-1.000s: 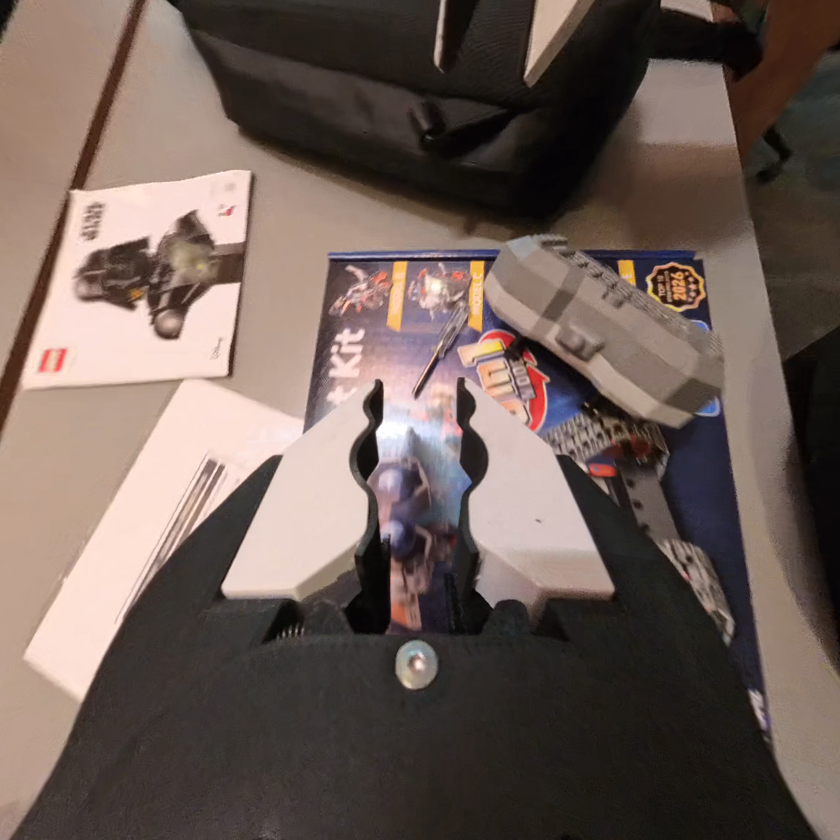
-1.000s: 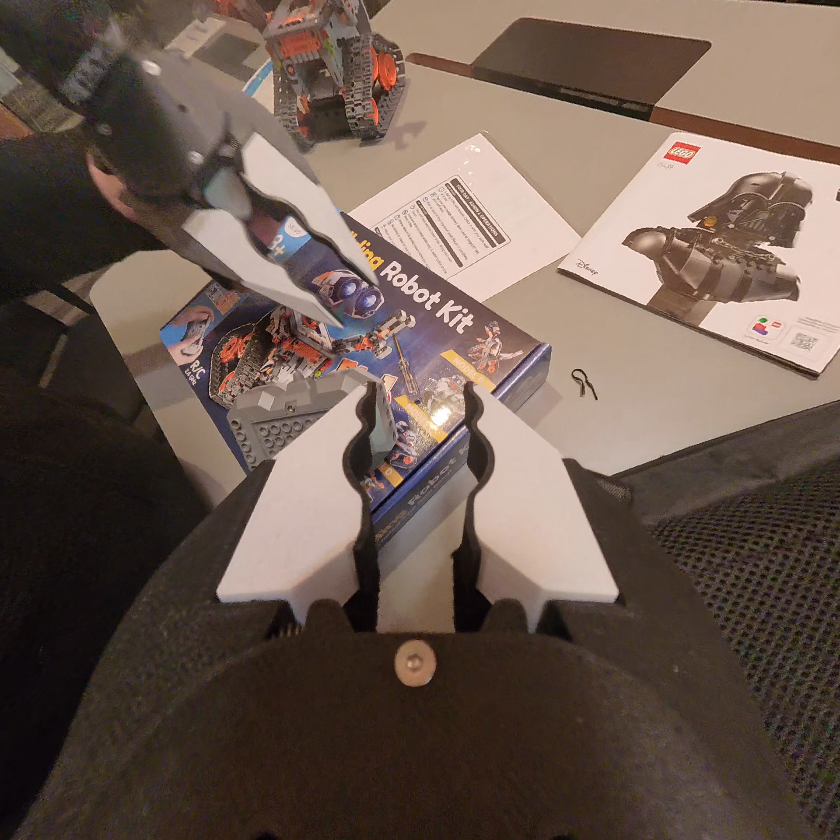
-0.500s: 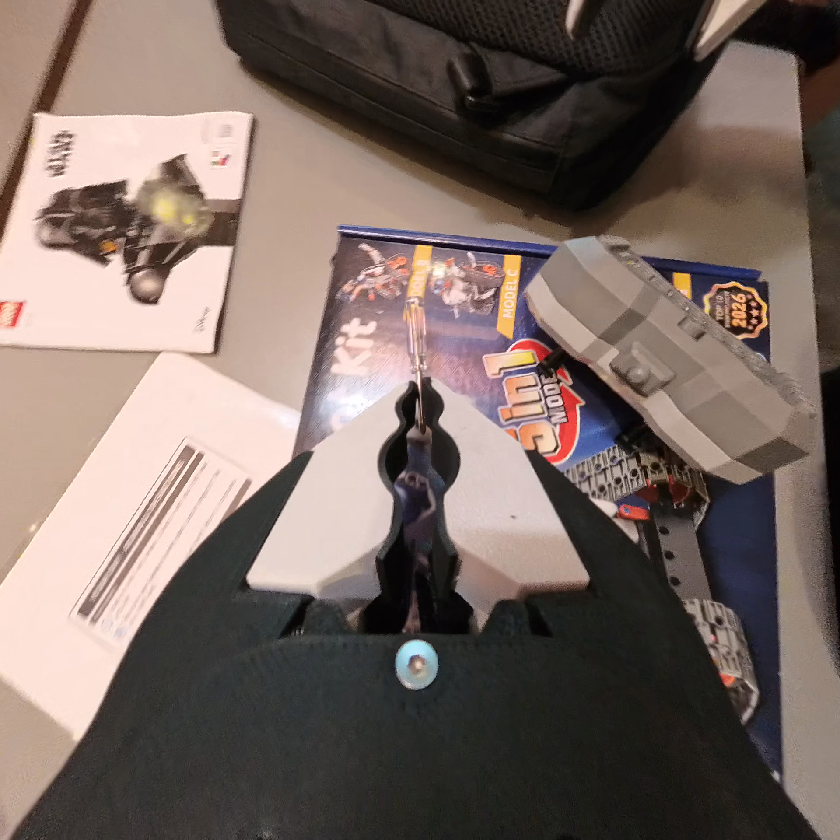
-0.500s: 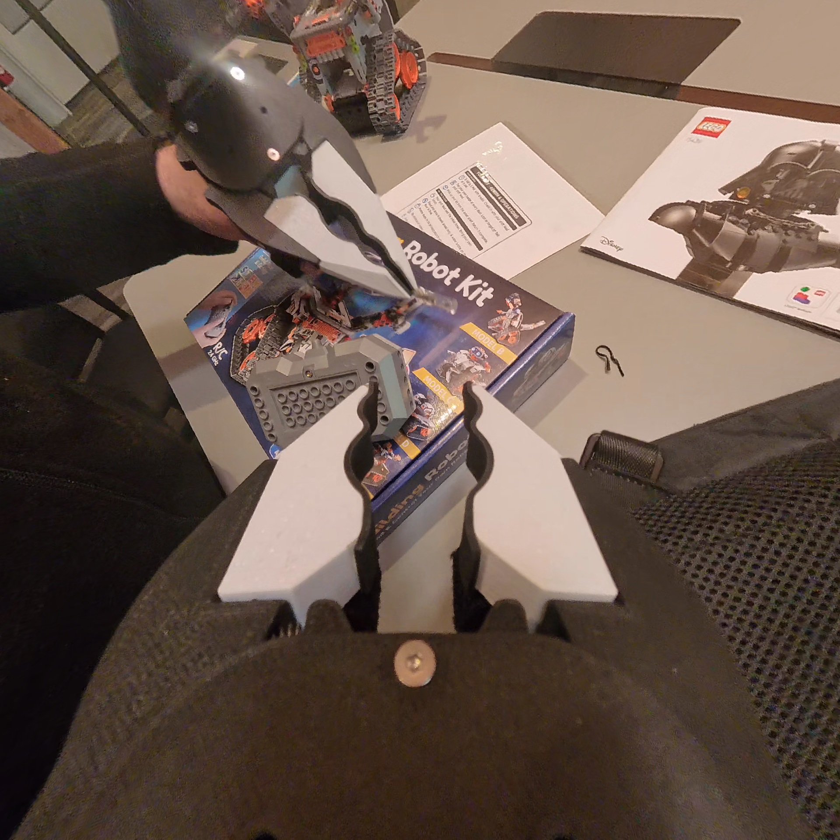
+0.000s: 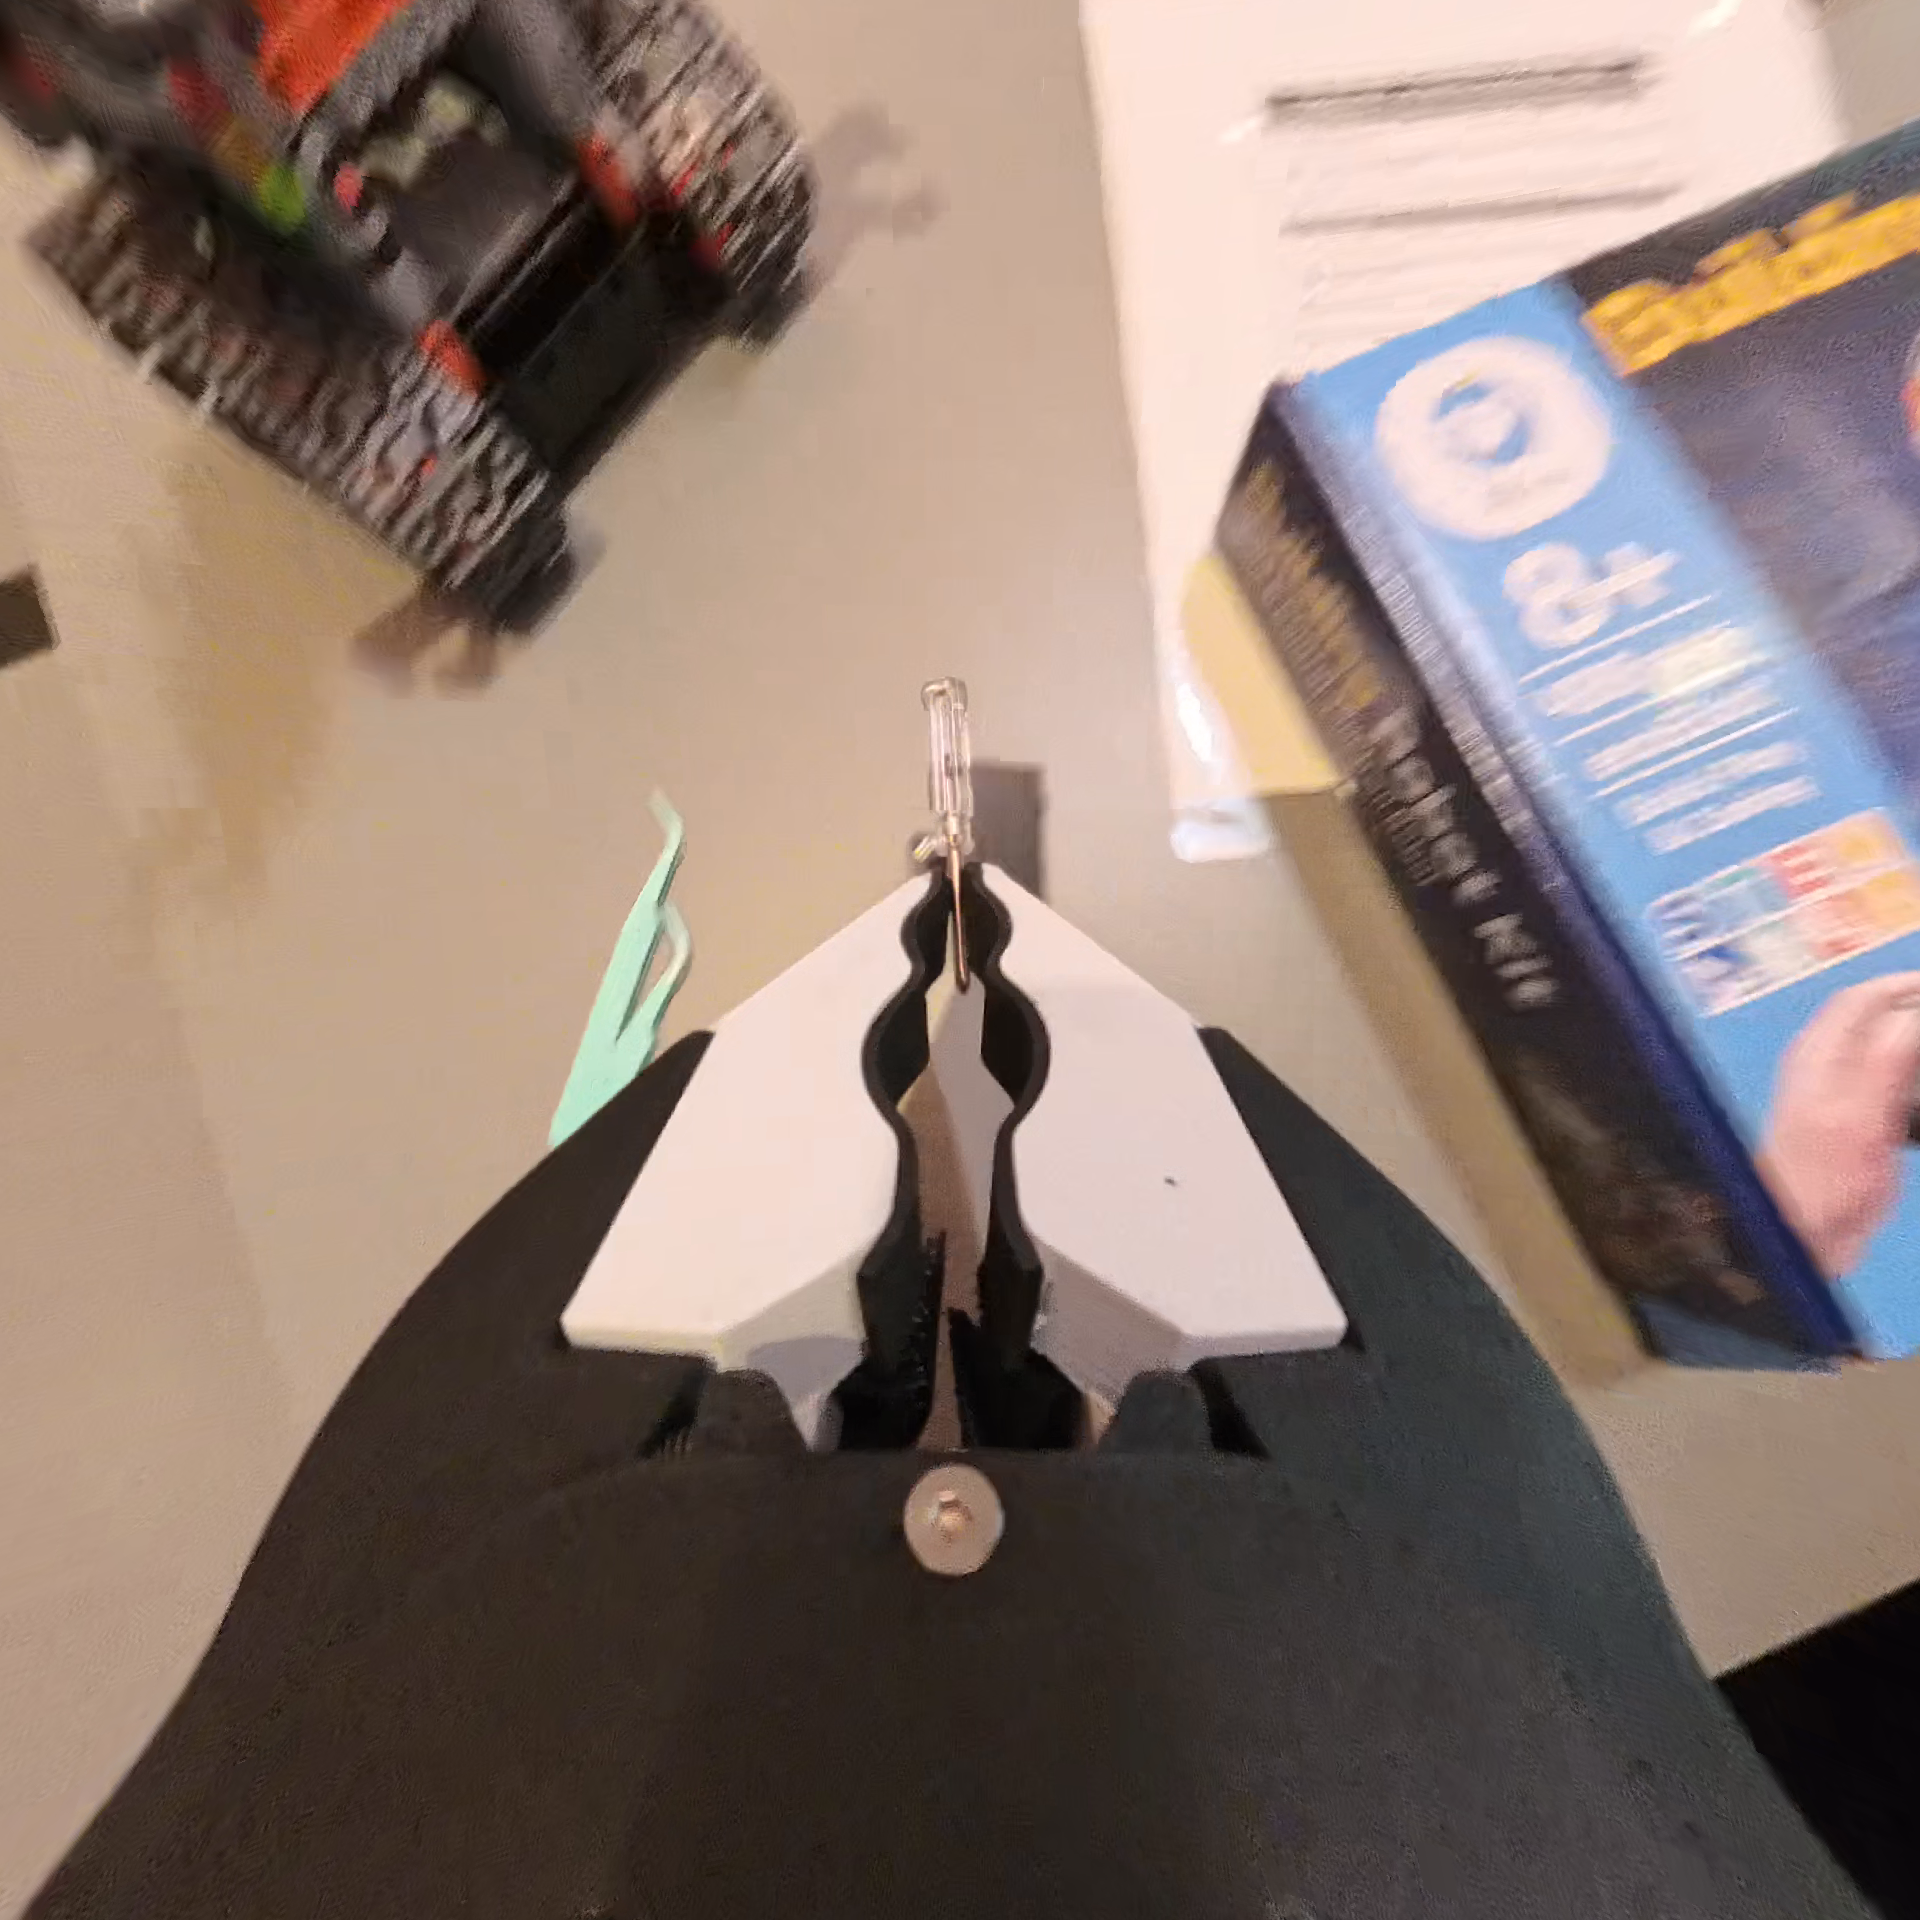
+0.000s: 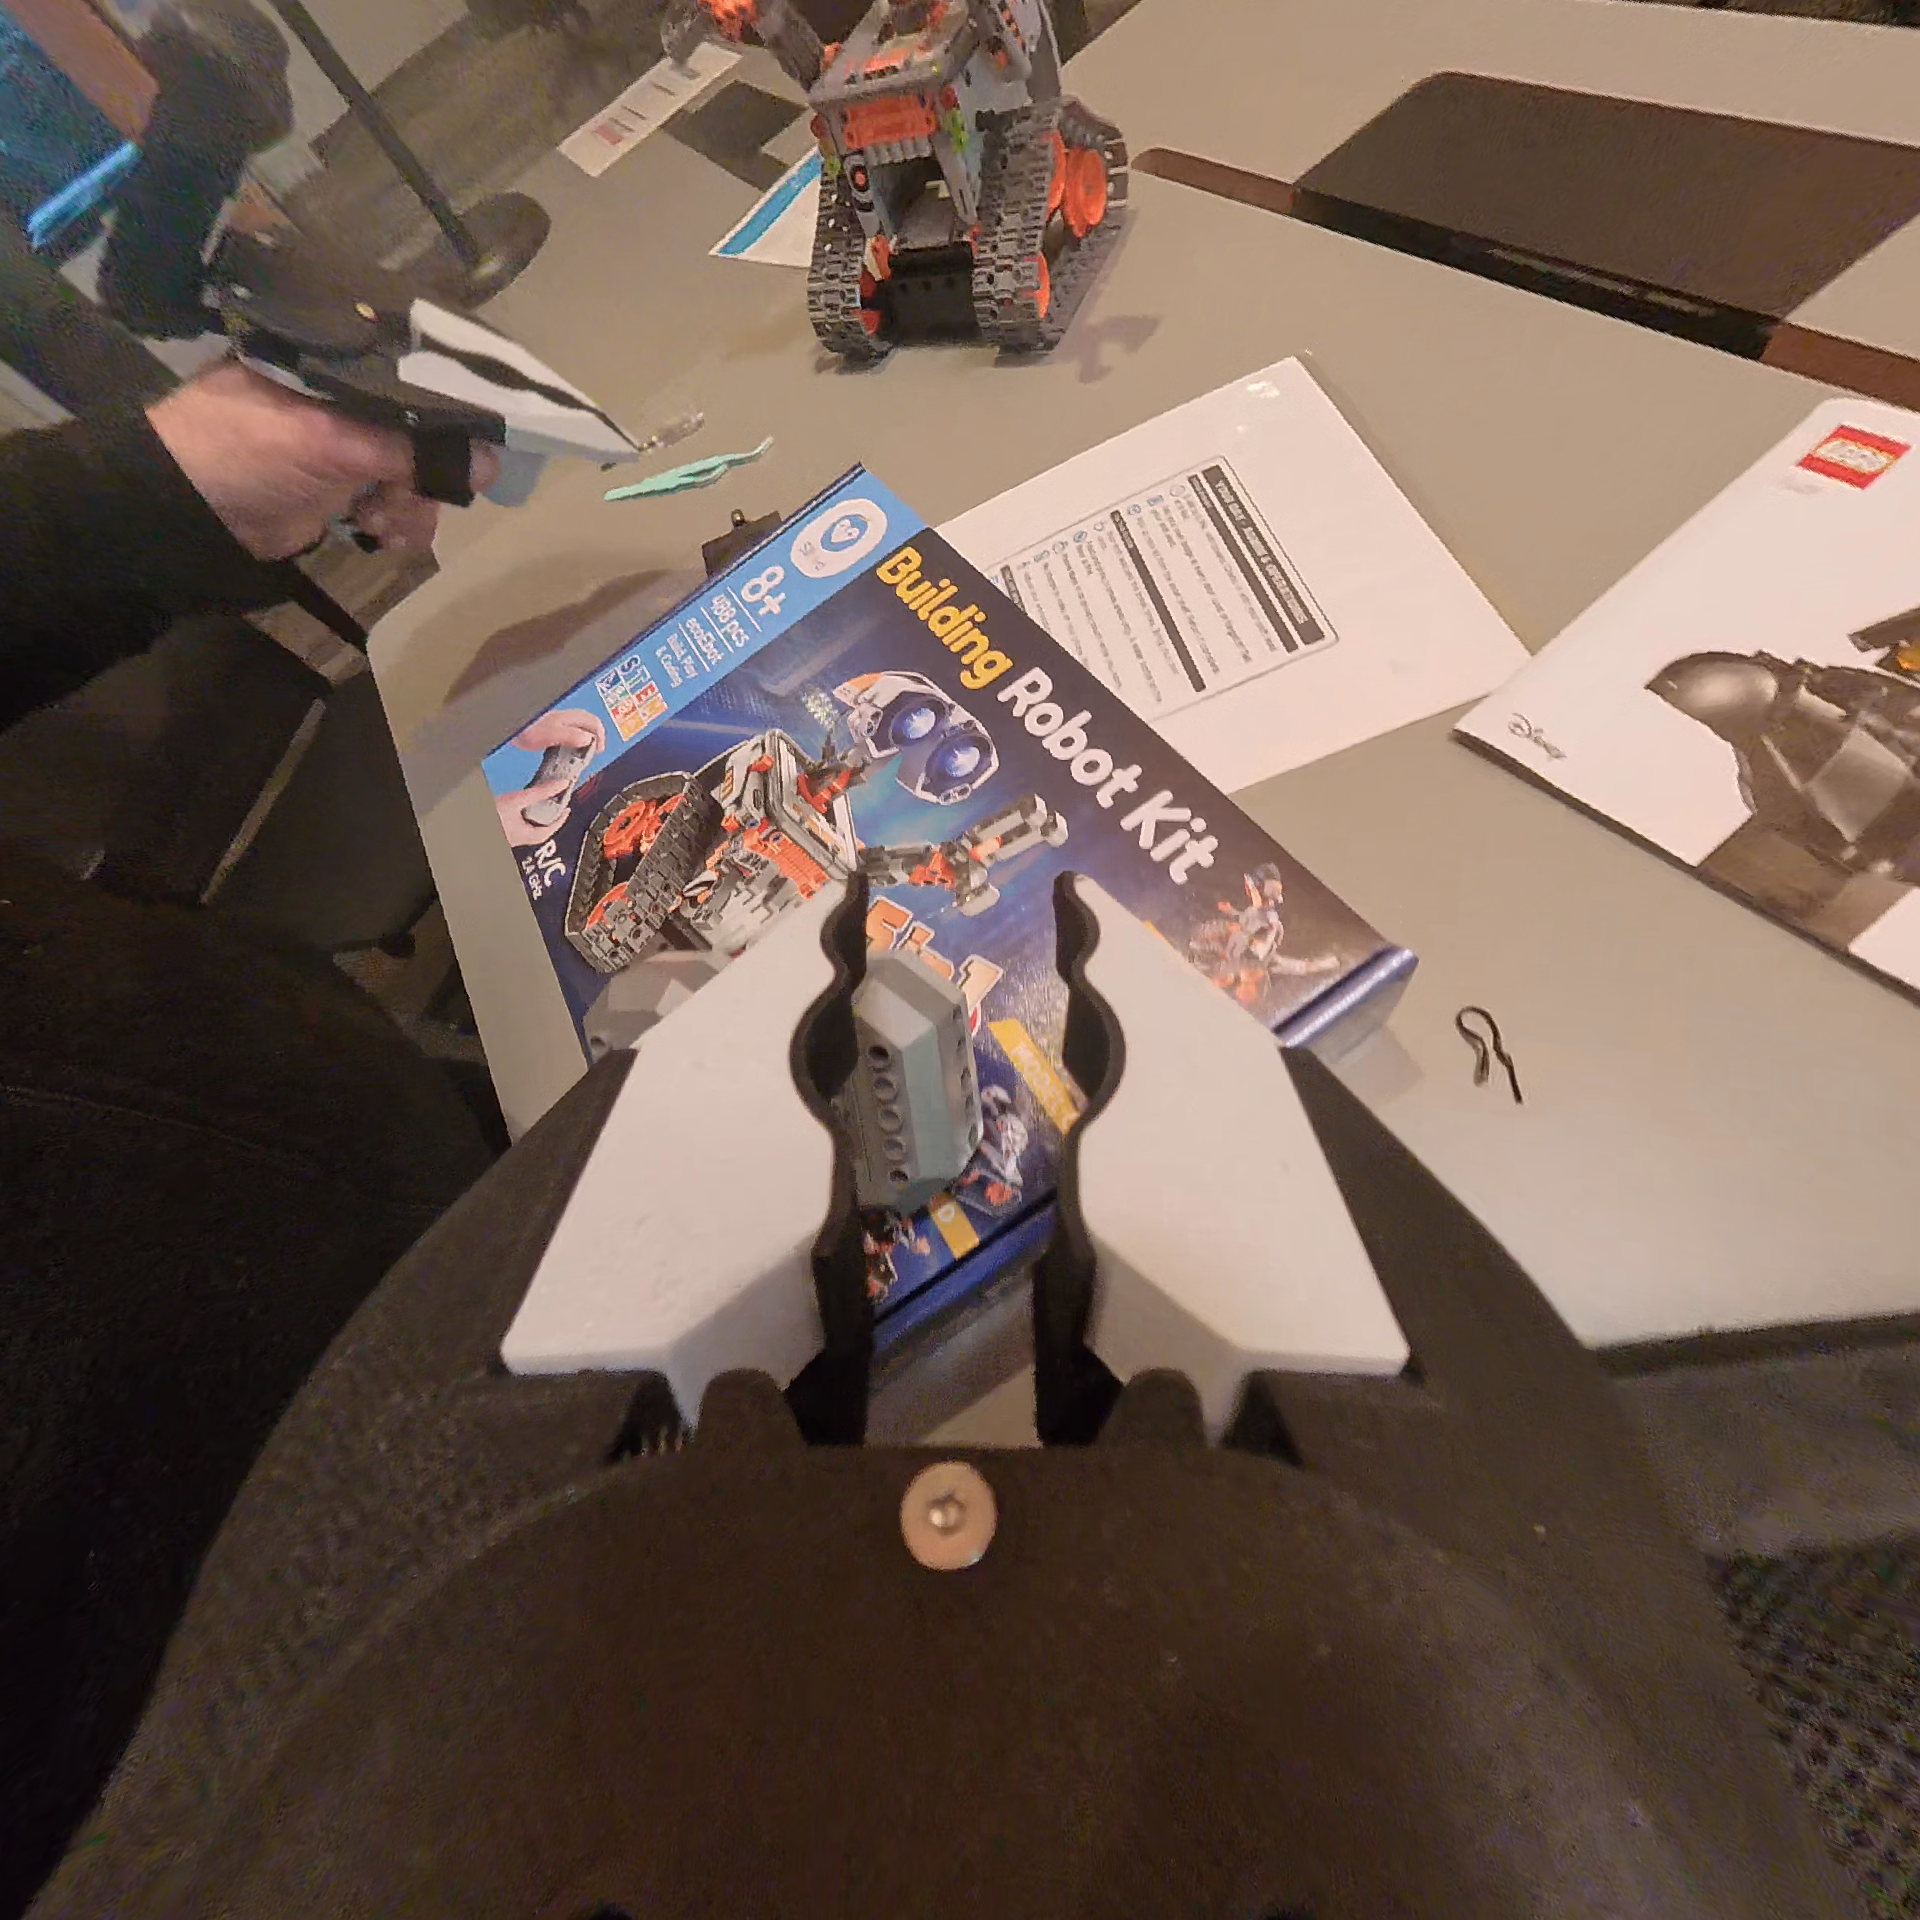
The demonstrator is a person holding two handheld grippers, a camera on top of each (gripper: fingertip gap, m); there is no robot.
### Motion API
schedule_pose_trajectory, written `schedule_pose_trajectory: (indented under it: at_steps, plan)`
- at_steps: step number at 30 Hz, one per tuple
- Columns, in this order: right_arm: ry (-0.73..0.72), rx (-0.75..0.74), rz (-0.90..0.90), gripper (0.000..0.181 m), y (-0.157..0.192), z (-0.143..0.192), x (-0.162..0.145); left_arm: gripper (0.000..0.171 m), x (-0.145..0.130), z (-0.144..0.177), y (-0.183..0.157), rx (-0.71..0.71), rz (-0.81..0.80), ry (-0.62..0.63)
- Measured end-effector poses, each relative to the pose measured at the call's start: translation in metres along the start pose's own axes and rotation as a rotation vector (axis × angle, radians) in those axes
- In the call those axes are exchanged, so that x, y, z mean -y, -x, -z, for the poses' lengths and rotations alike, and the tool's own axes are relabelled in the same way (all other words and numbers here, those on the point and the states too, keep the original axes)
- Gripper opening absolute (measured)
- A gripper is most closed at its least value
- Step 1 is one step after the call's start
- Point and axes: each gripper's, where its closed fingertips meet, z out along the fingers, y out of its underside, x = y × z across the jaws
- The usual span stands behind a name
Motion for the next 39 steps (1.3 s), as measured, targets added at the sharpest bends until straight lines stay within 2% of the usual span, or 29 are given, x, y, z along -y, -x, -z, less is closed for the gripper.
schedule_pose_trajectory:
  at_steps: [3,6,11,15,18,22,24,28,31,36,39]
  plan:
    - [0.013,0.013,0.018,0.034,0.003,-0.012,0.008,0.0,-0.039,-0.008,0.026,0.071,0.054,0.066]
    - [0.031,0.018,0.036,0.034,0.008,-0.022,0.013,0.0,-0.053,-0.013,0.029,0.048,0.133,0.061]
    - [0.028,0.017,0.032,0.034,0.012,-0.029,0.017,0.0,-0.063,-0.022,0.02,0.009,0.131,0.077]
    - [0.016,0.002,0.02,0.034,0.011,-0.028,0.018,0.001,-0.06,-0.027,0.017,-0.023,0.158,0.061]
    - [-0.001,-0.014,0.012,0.034,0.01,-0.023,0.019,0.015,-0.056,-0.025,0.016,-0.055,0.158,0.07]
    - [-0.017,-0.039,0.011,0.035,0.009,-0.012,0.017,0.024,-0.037,-0.013,0.019,-0.041,0.13,0.047]
    - [-0.02,-0.058,0.02,0.035,0.007,-0.004,0.016,0.028,-0.015,-0.006,0.013,-0.047,0.109,0.008]
    - [-0.027,-0.071,0.031,0.041,0.005,0.02,0.012,0.038,0.038,0.006,-0.033,-0.141,0.026,-0.076]
    - [0.018,-0.051,0.017,0.058,0.005,0.032,-0.005,0.046,0.066,0.012,-0.076,-0.194,-0.056,-0.105]
    - [0.051,0.022,-0.012,0.074,0.02,0.03,-0.034,0.056,0.078,0.016,-0.14,-0.292,-0.069,-0.107]
    - [0.083,0.06,0.015,0.074,0.03,0.018,-0.047,0.056,0.083,0.023,-0.211,-0.454,-0.065,-0.109]
